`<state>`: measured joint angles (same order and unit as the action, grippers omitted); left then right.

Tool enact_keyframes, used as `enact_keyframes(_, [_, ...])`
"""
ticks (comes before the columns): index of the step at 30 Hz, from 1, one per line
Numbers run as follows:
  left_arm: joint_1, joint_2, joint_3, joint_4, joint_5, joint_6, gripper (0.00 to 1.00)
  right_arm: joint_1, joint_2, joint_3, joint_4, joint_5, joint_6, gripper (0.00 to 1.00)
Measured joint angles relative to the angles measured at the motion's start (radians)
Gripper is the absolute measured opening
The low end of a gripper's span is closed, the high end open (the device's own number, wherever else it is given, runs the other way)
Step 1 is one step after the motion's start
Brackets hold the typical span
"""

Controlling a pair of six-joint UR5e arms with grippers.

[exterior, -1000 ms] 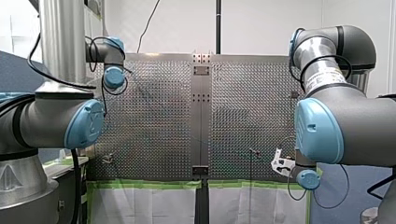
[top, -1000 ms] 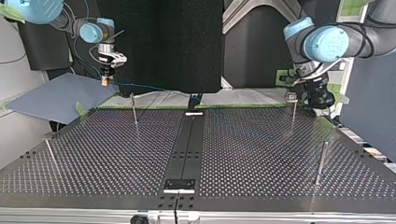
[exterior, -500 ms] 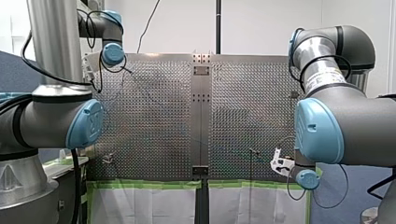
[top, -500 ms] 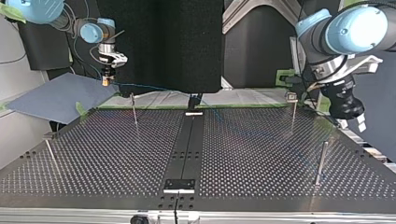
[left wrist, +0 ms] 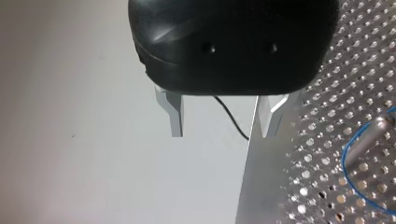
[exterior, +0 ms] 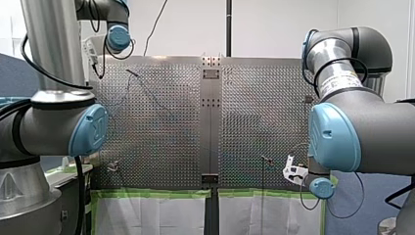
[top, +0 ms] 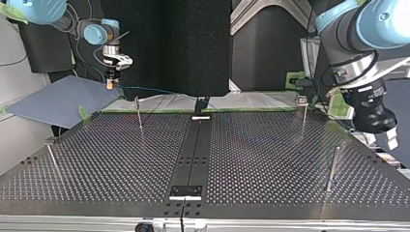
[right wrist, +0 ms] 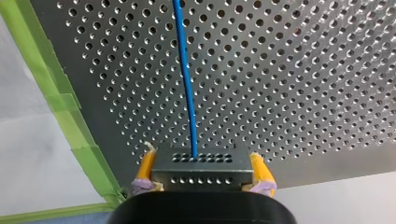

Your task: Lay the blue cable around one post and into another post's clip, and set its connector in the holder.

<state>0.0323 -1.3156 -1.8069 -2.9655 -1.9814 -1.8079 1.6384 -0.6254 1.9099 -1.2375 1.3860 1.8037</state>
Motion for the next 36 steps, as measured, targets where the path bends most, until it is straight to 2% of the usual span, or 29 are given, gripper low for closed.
enact_keyframes(13, [-0.031,-0.003,0.114,-0.114,0.009,0.114,0.80,0.005,0.000,0.000,0.002,0.000,0.001,0.00])
enact_keyframes(21, [-0.065,-0.039,0.180,-0.187,0.006,0.187,0.80,0.005,0.000,-0.001,0.002,0.000,0.002,0.00])
enact_keyframes(27, [-0.096,-0.089,0.189,-0.249,-0.009,0.249,0.80,0.007,0.000,-0.002,0.005,0.000,0.006,0.00])
enact_keyframes(32, [-0.112,-0.101,0.172,-0.295,-0.039,0.295,0.80,0.007,0.000,-0.002,0.005,0.000,0.007,0.00])
enact_keyframes(36, [-0.119,-0.106,0.162,-0.329,-0.045,0.328,0.80,0.007,0.000,-0.002,0.005,0.000,0.007,0.00])
